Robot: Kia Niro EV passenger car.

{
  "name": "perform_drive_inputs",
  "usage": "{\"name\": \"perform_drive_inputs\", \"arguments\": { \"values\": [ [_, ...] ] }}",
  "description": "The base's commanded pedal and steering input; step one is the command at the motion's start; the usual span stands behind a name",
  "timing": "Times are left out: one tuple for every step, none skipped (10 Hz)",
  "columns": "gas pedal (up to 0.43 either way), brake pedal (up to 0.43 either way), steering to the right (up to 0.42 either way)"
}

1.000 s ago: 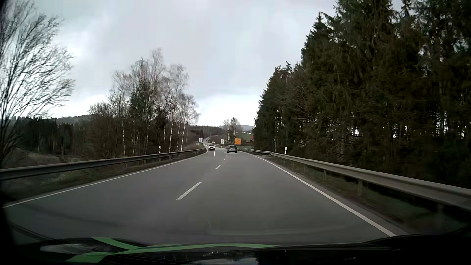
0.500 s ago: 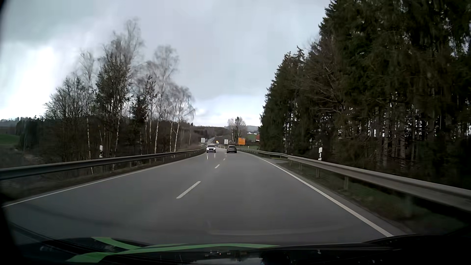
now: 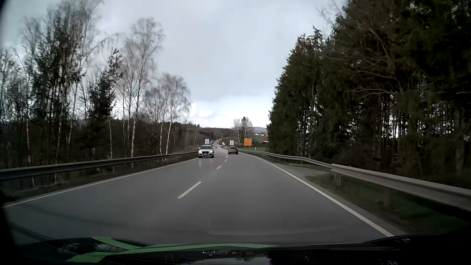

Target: Follow the waypoints while adhering to traffic rules and regulations

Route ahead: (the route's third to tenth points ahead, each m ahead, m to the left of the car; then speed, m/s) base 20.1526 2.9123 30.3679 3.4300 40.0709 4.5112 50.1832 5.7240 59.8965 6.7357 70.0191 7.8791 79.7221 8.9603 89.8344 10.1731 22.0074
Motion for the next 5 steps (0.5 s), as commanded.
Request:
{"name": "perform_drive_inputs", "arguments": {
  "values": [
    [0.087,0.000,-0.015],
    [0.087,0.000,-0.014],
    [0.087,0.000,-0.012],
    [0.087,0.000,-0.011],
    [0.087,0.000,-0.011]
  ]
}}
